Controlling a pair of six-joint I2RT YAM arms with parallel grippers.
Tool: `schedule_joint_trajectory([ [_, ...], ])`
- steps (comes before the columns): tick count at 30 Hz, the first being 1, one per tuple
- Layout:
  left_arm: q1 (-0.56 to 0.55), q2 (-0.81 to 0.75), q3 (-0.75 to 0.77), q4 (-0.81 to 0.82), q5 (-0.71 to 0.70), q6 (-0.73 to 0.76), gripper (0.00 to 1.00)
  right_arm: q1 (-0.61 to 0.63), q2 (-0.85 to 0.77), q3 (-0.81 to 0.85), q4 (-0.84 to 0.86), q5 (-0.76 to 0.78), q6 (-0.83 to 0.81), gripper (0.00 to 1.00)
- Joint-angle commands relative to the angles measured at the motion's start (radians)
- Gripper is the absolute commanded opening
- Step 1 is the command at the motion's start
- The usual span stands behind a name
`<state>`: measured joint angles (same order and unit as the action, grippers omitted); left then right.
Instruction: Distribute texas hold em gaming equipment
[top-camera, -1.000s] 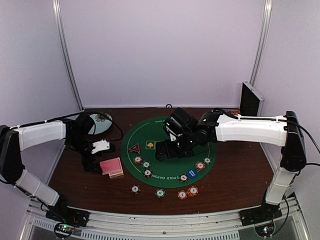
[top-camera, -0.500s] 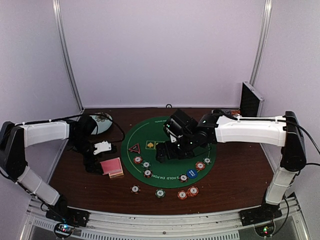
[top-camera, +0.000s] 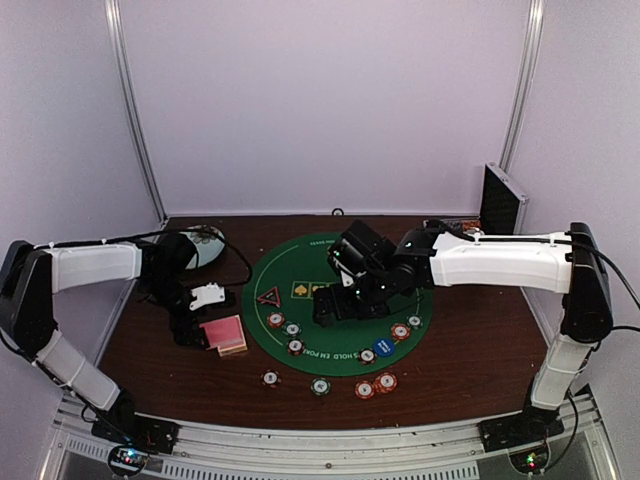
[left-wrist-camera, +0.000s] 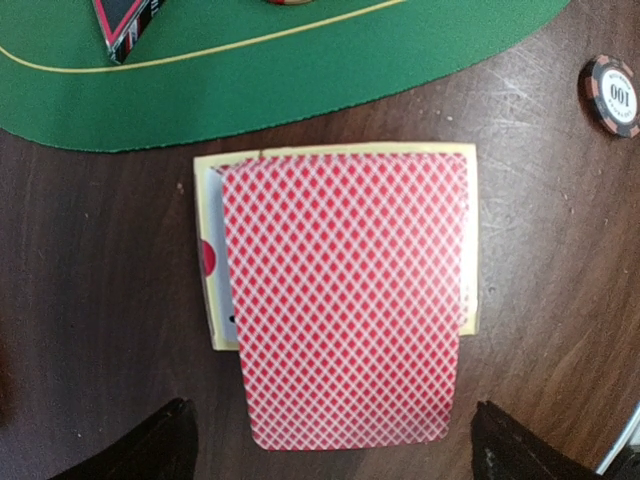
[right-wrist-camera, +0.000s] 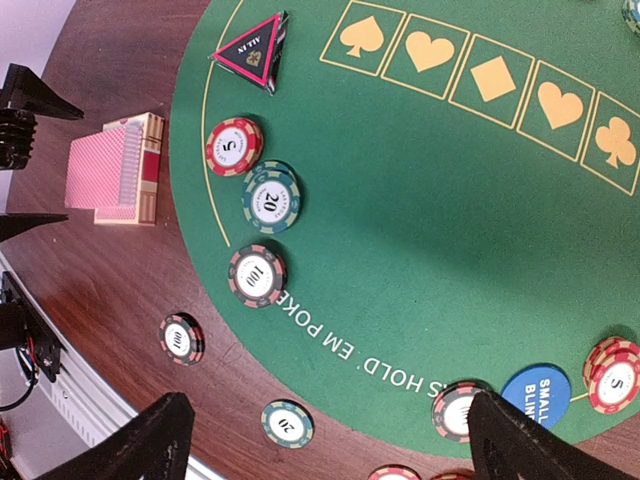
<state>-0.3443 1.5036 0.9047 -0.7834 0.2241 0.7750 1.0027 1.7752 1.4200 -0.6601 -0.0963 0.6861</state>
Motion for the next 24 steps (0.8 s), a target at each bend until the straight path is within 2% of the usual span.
schedule_joint_trajectory([
  [1,-0.008,0.012,-0.016,0.034,0.0,-0.012,0.97,-0.004,-0.038,-0.015,0.005,0.015,0.011,0.99],
  [24,-0.009,0.037,-0.058,0.111,-0.004,-0.015,0.98,-0.004,-0.034,-0.012,-0.014,0.014,0.012,1.0],
])
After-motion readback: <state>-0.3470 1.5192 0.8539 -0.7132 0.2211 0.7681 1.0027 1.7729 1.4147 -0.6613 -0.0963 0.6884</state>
